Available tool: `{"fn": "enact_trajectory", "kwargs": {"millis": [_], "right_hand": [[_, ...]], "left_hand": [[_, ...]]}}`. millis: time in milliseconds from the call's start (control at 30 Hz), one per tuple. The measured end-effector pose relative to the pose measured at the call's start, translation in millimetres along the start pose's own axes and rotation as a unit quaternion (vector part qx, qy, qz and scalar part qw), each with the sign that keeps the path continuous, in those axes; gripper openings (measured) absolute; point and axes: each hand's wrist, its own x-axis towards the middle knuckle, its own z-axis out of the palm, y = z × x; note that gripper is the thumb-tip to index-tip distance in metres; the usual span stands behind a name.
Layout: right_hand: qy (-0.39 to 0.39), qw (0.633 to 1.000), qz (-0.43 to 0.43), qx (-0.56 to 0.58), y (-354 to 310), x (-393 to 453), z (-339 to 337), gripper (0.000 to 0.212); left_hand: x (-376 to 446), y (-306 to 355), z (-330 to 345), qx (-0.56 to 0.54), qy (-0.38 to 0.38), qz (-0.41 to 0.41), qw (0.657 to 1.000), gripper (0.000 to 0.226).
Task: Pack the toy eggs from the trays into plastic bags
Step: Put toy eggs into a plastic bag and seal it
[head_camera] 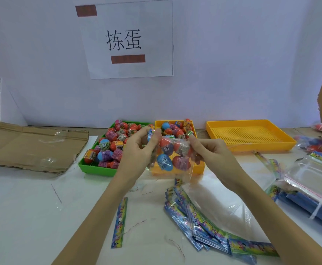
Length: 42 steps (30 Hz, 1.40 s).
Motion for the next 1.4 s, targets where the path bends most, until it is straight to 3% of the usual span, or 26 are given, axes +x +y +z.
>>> {"fn": "enact_trajectory", "kwargs": {"millis": [200, 400, 533, 767, 867, 967, 1233, 1333, 1400], "right_hand": [[0.064, 0.998, -0.007, -0.003, 1.4, -0.4, 7.8, 0.04], [0.045, 0.998, 0.022, 0.033, -0.8, -0.3, 7.4, 0.042], [0.057, 0.997, 0.022, 0.036, 0.5, -0.5, 6.7, 0.027], [0.153, 0.987, 0.0, 0.045, 6.1, 0.9, 13.8, 0.031], [0.021, 0.985, 0.101, 0.141, 1.9, 0.9, 11.8, 0.04], [-0.106, 0.971, 0.154, 0.147, 3.4, -2.2, 8.3, 0.047], [-0.113, 0.985, 0.111, 0.065, 0.7, -3.4, 3.2, 0.028], [-0.15, 0.979, 0.12, 0.069, -0.6, -4.7, 2.0, 0.035], [-0.126, 0.98, 0.117, 0.098, -1.0, -3.7, 4.0, 0.038]], "left_hand": [[-3.4, -1.6, 8.8, 0.061, 0.057, 0.048, 0.995, 0.034], [-4.5, -1.8, 9.3, 0.092, 0.062, 0.084, 0.99, 0.027], [-5.9, 0.2, 10.6, 0.1, 0.055, 0.101, 0.988, 0.025], [-9.1, 4.1, 17.9, 0.103, 0.066, 0.116, 0.986, 0.027], [-7.9, 2.4, 15.8, 0.077, 0.094, 0.093, 0.988, 0.029], [-4.2, 0.0, 8.4, 0.068, 0.117, 0.078, 0.988, 0.034], [4.0, -9.6, -5.1, 0.016, 0.084, 0.031, 0.996, 0.04], [2.4, -10.2, -4.0, 0.004, 0.064, 0.017, 0.998, 0.043], [2.6, -8.5, -3.5, -0.017, 0.029, 0.001, 0.999, 0.043]]}}
